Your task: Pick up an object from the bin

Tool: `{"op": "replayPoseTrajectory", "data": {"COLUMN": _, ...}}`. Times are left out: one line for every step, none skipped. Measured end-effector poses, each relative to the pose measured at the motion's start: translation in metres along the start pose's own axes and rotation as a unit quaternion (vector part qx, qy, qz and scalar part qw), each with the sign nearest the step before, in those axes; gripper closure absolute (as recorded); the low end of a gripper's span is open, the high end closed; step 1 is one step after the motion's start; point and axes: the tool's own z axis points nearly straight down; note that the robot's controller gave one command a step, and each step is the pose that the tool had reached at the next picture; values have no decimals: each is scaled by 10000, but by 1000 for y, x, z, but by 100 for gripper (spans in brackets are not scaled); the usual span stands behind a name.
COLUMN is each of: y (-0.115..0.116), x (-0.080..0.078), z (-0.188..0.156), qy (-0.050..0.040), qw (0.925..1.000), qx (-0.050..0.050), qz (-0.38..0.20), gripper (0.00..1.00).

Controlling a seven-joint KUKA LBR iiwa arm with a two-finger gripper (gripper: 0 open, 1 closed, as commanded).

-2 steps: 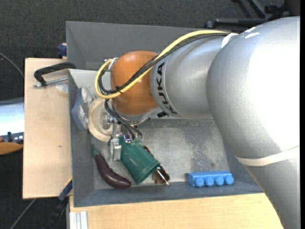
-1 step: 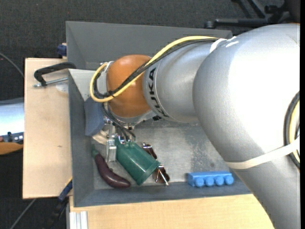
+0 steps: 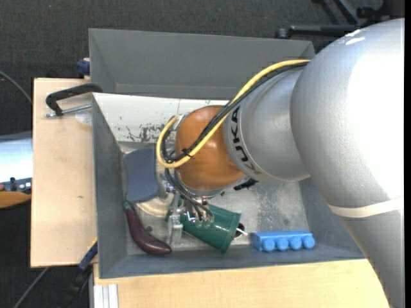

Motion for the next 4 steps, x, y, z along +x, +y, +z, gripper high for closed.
{"op": "replayPoseTrajectory", "data": {"y": 6, "x": -5, "z": 2, "qy": -2, "qw": 9887, "qx": 5, "qz": 1497, "gripper": 0}}
{"op": "replayPoseTrajectory", "data": {"y": -15, "x": 11, "z": -3, "qy": -66, "qw": 9939, "qx": -43, "qz": 1104, "gripper": 100}}
{"op": "replayPoseTrajectory", "data": {"y": -15, "x": 11, "z": -3, "qy": -66, "qw": 9939, "qx": -43, "qz": 1103, "gripper": 100}}
{"op": "replayPoseTrajectory", "data": {"y": -15, "x": 12, "z": -5, "qy": -63, "qw": 9939, "qx": -43, "qz": 1104, "gripper": 100}}
